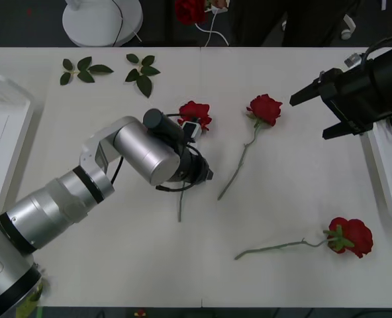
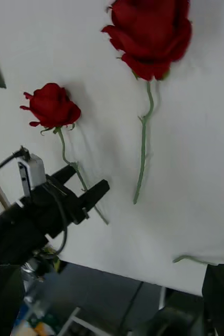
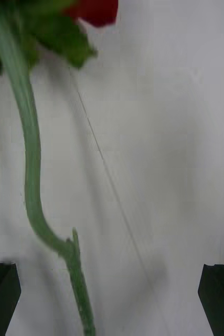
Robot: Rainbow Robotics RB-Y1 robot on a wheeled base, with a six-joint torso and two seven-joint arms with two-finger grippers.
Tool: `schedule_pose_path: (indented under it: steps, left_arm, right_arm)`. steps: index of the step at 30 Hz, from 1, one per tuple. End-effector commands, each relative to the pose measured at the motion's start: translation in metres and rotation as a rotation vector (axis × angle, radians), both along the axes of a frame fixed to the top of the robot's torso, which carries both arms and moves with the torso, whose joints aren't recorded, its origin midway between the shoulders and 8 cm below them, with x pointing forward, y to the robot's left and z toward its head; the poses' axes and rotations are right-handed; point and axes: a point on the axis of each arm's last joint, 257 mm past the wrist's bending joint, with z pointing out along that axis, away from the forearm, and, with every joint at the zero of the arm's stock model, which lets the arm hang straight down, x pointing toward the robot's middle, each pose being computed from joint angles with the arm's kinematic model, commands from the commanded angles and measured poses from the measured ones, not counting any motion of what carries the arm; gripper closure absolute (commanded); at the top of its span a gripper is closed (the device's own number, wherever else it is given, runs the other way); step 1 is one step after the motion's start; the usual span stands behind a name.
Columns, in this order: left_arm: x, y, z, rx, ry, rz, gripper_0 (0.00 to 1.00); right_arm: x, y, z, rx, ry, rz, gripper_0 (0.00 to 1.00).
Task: Place the red flowers into the right box and the blue flowers into the left box. If a person shows an open palm, hand one flower to the person first, then continue sorting.
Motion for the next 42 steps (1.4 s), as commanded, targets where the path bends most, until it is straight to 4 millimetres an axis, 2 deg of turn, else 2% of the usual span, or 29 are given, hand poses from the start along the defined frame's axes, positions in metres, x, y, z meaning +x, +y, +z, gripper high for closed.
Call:
schedule_pose_path:
  steps: [1, 9, 10, 12, 13, 14, 18, 21, 25, 35, 38, 40, 41, 42]
  left_arm:
    - [-0.112, 0.05, -0.109, 0.028, 0.266, 0.071, 0.0]
    - [-0.108, 0.054, -0.109, 0.05, 0.238, 0.062, 0.0]
    - [-0.107, 0.054, -0.108, 0.051, 0.238, 0.064, 0.1]
    - [-0.107, 0.056, -0.109, 0.06, 0.232, 0.061, 0.63]
    - [-0.106, 0.057, -0.109, 0.061, 0.23, 0.062, 0.86]
    - [-0.106, 0.057, -0.109, 0.064, 0.227, 0.061, 0.99]
    - [-0.103, 0.059, -0.109, 0.071, 0.214, 0.062, 1.0]
    - [-0.102, 0.061, -0.109, 0.081, 0.206, 0.06, 1.0]
    - [-0.099, 0.065, -0.109, 0.091, 0.195, 0.06, 1.0]
    - [-0.092, 0.065, -0.105, 0.089, 0.172, 0.066, 1.0]
    - [-0.08, 0.063, -0.085, 0.059, 0.134, 0.067, 1.0]
    - [-0.069, 0.06, -0.061, 0.035, 0.099, 0.064, 1.0]
    - [-0.059, 0.061, -0.034, 0.021, 0.064, 0.065, 1.0]
    - [-0.052, 0.064, -0.016, 0.018, 0.039, 0.064, 1.0]
  right_arm:
    - [-0.048, -0.019, -0.026, 0.021, 0.244, -0.291, 0.0]
    - [-0.084, -0.011, -0.04, 0.112, 0.418, -0.462, 0.0]
    - [-0.089, -0.012, -0.044, 0.119, 0.438, -0.48, 0.0]
    - [-0.103, -0.009, -0.05, 0.138, 0.475, -0.504, 0.0]
    - [-0.108, -0.008, -0.051, 0.146, 0.483, -0.511, 0.0]
    - [-0.112, -0.008, -0.054, 0.149, 0.49, -0.522, 0.0]
    - [-0.133, -0.01, -0.07, 0.141, 0.492, -0.553, 0.0]
    - [-0.149, -0.014, -0.089, 0.128, 0.49, -0.578, 0.0]
    - [-0.153, -0.019, -0.107, 0.119, 0.45, -0.589, 0.0]
    - [-0.153, -0.015, -0.146, 0.161, 0.426, -0.628, 0.0]
    - [-0.154, -0.017, -0.158, 0.149, 0.42, -0.632, 0.0]
    - [-0.153, -0.02, -0.168, 0.144, 0.412, -0.637, 0.0]
    - [-0.151, -0.019, -0.174, 0.141, 0.401, -0.635, 0.0]
    - [-0.151, -0.019, -0.179, 0.136, 0.398, -0.632, 0.0]
